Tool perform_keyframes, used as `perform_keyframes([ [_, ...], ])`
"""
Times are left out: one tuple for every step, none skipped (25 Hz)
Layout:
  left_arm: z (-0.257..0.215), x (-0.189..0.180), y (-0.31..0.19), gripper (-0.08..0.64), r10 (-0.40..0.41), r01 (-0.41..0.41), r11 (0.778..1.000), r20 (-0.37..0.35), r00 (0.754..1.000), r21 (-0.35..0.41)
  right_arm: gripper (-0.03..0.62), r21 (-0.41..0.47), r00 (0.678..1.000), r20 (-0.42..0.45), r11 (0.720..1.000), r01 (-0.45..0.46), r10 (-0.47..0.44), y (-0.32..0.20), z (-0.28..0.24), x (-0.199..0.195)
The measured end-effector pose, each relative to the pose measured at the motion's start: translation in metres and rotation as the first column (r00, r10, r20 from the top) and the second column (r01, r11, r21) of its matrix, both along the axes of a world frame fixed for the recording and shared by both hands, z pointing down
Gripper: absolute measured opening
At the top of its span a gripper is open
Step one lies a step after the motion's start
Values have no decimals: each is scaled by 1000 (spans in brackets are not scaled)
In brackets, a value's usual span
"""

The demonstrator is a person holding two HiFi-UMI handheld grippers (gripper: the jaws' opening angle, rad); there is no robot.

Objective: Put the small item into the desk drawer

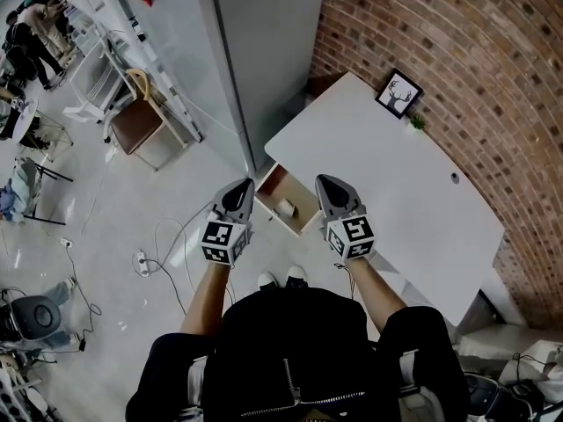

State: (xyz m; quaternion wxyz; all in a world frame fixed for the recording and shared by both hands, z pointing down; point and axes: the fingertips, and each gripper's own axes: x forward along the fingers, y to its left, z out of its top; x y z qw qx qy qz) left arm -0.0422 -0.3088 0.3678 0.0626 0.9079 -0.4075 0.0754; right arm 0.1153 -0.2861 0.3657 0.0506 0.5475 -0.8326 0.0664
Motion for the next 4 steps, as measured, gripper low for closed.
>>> perform_keyframes([
  [0, 1, 1, 21, 1, -1, 1000, 0, 1000, 0, 5, 1, 1000, 0, 1000, -1, 1, 0, 0, 0],
  [0, 1, 1, 20, 2, -2, 1000, 1, 1000, 0, 5, 1, 1000, 1, 1000, -1, 1, 1, -1, 1],
  [0, 2, 2, 20, 3, -3, 1000, 1, 1000, 0, 5, 2, 1000, 1, 1000, -2, 2, 2, -1, 2],
  [0, 2, 3, 20, 3, -3, 1000, 1, 1000, -1, 5, 2, 1000, 1, 1000, -2, 2, 3, -1, 2],
])
